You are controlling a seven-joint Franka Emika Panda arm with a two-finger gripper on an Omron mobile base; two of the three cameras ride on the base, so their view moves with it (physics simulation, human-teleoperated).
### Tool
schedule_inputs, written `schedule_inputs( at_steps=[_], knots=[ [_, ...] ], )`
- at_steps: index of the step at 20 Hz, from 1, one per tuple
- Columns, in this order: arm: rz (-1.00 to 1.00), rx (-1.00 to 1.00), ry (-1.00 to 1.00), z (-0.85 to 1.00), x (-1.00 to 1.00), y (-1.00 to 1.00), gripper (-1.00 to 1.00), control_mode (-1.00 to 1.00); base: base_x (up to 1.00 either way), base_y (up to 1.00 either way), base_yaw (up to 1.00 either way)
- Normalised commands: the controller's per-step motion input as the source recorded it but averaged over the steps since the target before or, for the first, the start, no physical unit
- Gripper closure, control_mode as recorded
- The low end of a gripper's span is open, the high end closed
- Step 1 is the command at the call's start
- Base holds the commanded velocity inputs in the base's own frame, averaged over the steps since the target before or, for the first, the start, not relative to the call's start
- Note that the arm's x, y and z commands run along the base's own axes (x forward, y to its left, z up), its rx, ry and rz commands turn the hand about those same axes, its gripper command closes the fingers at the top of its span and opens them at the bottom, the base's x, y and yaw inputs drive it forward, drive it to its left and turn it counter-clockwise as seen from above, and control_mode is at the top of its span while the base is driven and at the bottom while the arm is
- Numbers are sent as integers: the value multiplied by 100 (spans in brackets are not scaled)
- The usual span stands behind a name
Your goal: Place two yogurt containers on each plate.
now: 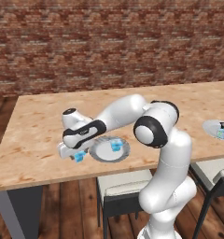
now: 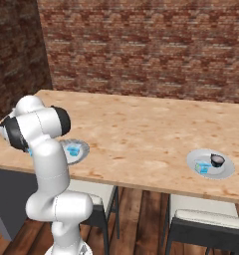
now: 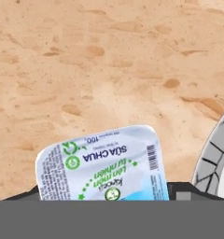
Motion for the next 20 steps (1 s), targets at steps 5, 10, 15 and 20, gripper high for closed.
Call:
schedule_inputs(
  at_steps=[5, 10, 15, 20],
  knots=[
    [0, 0, -1, 4, 0, 0, 100, -100, 0, 0, 0],
    [-2, -1, -12, 49, -17, 0, 100, -100, 0, 0, 0],
    [-5, -3, -12, 49, -64, -41, 100, -100, 0, 0, 0],
    [-8, -4, 0, 6, -47, -89, 100, -100, 0, 0, 0]
  ],
)
